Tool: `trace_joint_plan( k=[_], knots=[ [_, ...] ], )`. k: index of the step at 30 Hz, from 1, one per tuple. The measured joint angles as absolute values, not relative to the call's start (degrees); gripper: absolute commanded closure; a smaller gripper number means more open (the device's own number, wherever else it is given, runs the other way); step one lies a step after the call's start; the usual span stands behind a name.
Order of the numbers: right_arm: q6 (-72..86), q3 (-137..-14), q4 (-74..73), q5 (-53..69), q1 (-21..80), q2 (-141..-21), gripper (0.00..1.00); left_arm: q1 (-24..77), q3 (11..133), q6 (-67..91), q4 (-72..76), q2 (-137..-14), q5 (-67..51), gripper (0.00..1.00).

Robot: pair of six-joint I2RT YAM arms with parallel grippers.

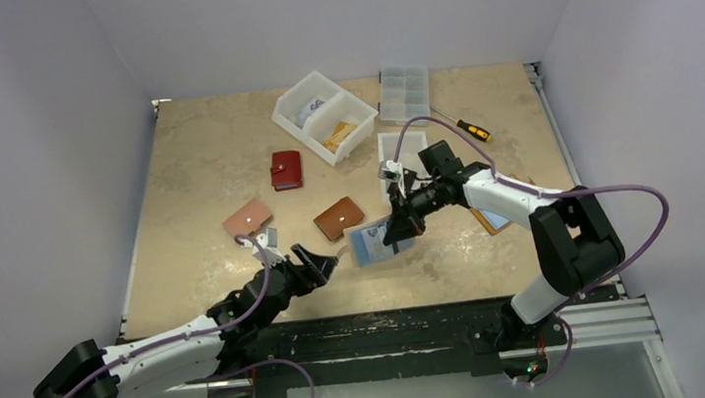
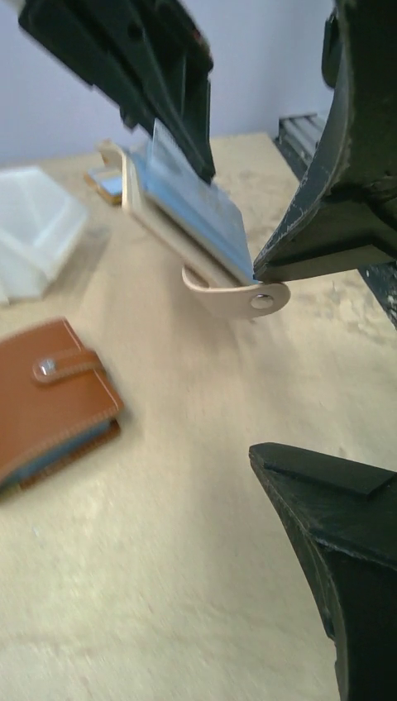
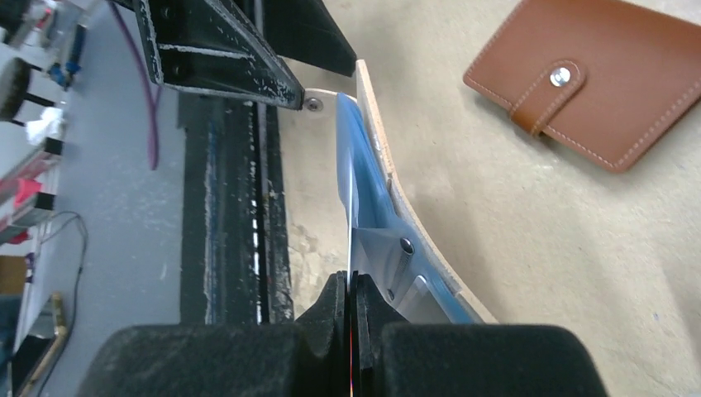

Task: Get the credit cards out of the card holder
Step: Remove the credit card from the card holder.

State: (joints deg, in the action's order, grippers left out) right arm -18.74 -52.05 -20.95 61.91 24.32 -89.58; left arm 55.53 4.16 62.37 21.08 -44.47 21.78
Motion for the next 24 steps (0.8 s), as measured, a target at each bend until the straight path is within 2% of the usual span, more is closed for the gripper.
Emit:
trace_joint_plan(
  k=[3, 11, 15, 24],
  knots=[
    [-21.9, -52.1, -23.6, 58.6, 24.3, -89.3, 1.0, 55.5, 4.2, 63.4, 16.4, -44.9, 23.0, 0.16],
    [-25.6, -52.1, -26.2, 55.4, 23.0, -86.3, 1.0, 55.5, 6.1, 64.8, 8.1, -45.0, 24.7, 0.1],
    [-26.3, -52.1, -26.4, 55.3, 22.4, -85.9, 1.0, 55.5, 6.7, 65.8, 5.7, -44.4, 25.1, 0.02],
    [-27.0, -52.1, -26.6, 55.6, 22.3, -84.4, 1.0, 55.5, 8.3, 69.9, 0.5, -39.0, 25.7, 0.01]
  ],
)
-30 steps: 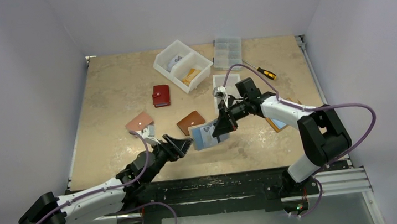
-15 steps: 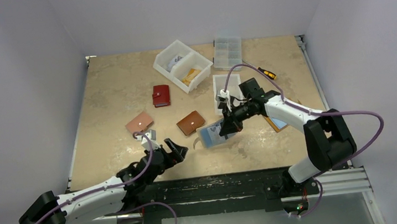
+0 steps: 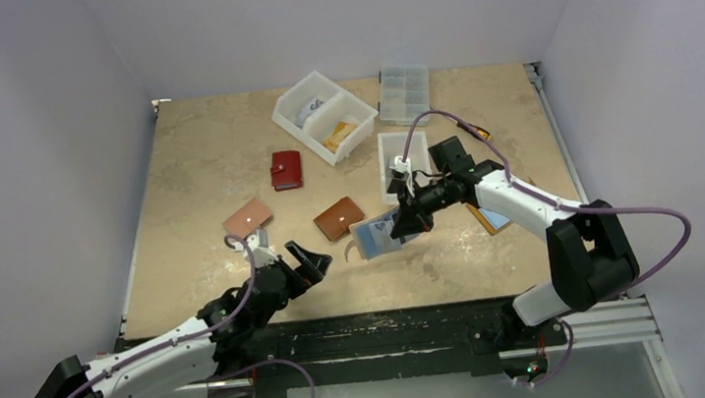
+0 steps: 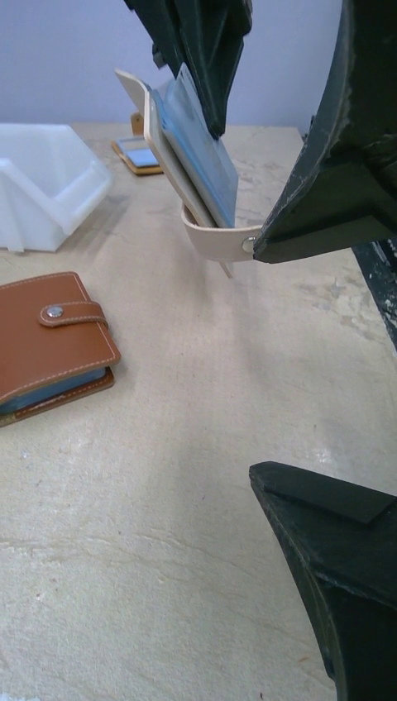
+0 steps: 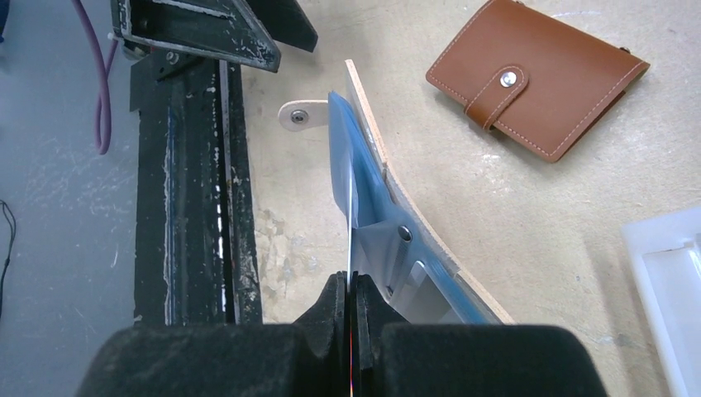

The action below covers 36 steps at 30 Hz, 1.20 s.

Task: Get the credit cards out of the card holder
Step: Remove the credit card from the card holder.

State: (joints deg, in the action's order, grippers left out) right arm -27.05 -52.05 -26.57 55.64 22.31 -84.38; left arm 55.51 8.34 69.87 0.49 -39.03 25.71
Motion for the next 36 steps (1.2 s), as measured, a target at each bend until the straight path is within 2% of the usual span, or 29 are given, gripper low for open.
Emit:
trace_joint_plan(
  k=[17, 36],
  knots=[
    [-27.8, -52.1, -28.4, 56.5, 21.4, -83.4, 1.0, 55.5, 8.3, 72.5, -5.5, -26.6, 25.3, 0.01],
    [-28.2, -52.1, -28.7, 57.0, 19.4, -81.7, 1.0, 55.5, 7.7, 73.9, -4.8, -25.3, 25.2, 0.01]
  ],
)
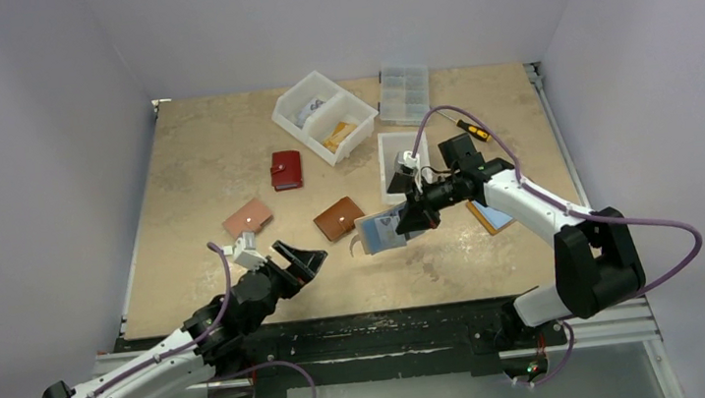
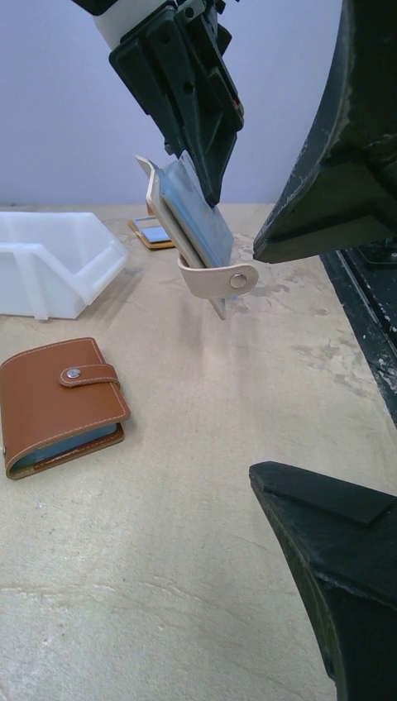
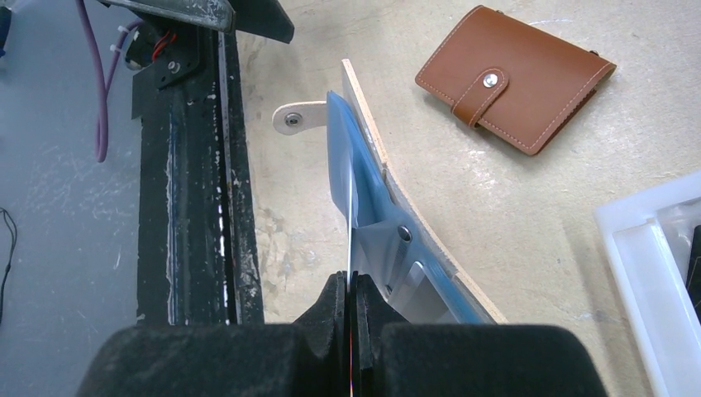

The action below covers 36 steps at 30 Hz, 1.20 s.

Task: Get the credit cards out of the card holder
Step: Remove the credit card from the card holder.

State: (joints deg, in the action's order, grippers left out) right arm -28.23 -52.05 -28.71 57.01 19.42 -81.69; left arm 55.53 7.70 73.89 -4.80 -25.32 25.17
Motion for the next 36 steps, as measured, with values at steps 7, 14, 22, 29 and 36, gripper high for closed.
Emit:
trace_joint_plan(
  k=[7, 14, 22, 29, 36],
  knots=[
    [-28.6, -52.1, -28.7, 57.4, 19.3, -81.7, 1.0, 55.5, 7.7, 72.8, -3.7, -25.8, 25.8, 0.01],
    [-28.6, -52.1, -28.7, 58.0, 18.9, -81.8, 1.0, 55.5, 7.7, 69.3, -0.5, -26.4, 25.7, 0.01],
    [-28.6, -52.1, -28.7, 58.1, 18.7, -82.2, 1.0, 55.5, 9.3, 66.5, -0.6, -28.5, 25.7, 0.01],
    [-28.8, -52.1, -28.7, 58.2, 18.7, -82.2, 1.0, 55.5, 10.0, 65.3, -0.6, -28.6, 25.8, 0.01],
    [-29.0, -52.1, -28.8, 58.2, 18.7, -82.2, 1.0, 55.5, 10.0, 65.1, -0.5, -27.1, 25.8, 0.01]
  ],
)
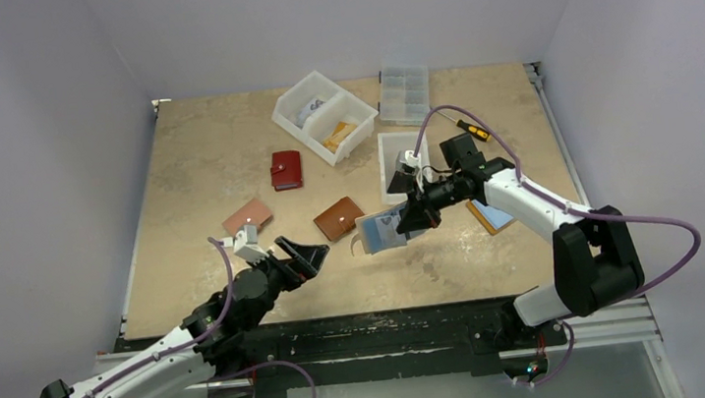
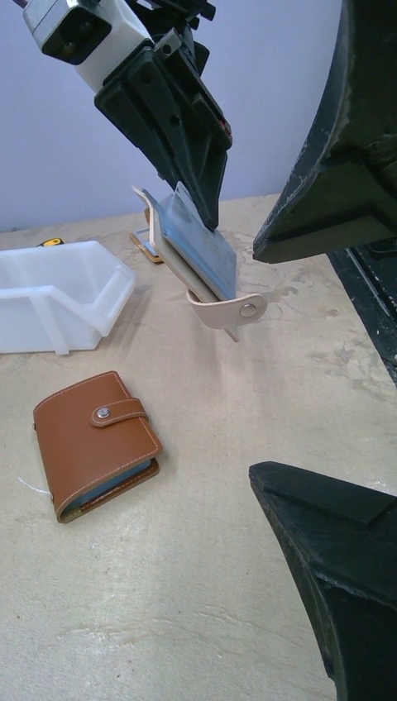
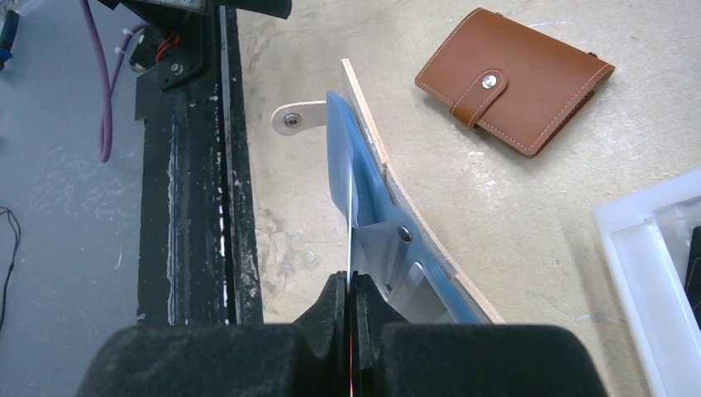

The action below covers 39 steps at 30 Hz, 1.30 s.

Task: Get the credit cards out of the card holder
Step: Remove the credit card from the card holder.

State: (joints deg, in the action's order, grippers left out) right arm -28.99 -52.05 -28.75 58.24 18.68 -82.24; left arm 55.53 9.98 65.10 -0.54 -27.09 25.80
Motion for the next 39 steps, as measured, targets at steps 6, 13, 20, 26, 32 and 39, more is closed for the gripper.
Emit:
trace_joint_plan(
  k=[6, 13, 20, 26, 32, 39],
  knots=[
    [-29.1, -52.1, -28.8, 58.5, 18.6, -82.9, 1.0, 55.5, 10.0, 64.8, -0.4, -26.9, 25.8, 0.01],
    [-29.3, -52.1, -29.1, 58.5, 18.6, -83.3, 1.0, 55.5, 10.0, 63.8, 0.5, -26.9, 25.8, 0.01],
    [-29.6, -52.1, -29.3, 58.6, 18.6, -83.3, 1.0, 55.5, 10.2, 61.9, 2.1, -26.9, 25.6, 0.01],
    [-29.6, -52.3, -29.9, 60.0, 18.4, -83.4, 1.0, 55.5, 13.9, 58.3, -0.1, -28.1, 24.2, 0.01],
    [-29.6, -52.9, -30.2, 61.5, 18.3, -84.1, 1.0, 55.5, 25.7, 54.0, -11.0, -36.5, 24.9, 0.01],
    [-29.6, -53.3, -30.7, 62.9, 18.2, -84.1, 1.0, 55.5, 36.4, 48.6, -20.2, -47.5, 25.6, 0.01]
  ],
)
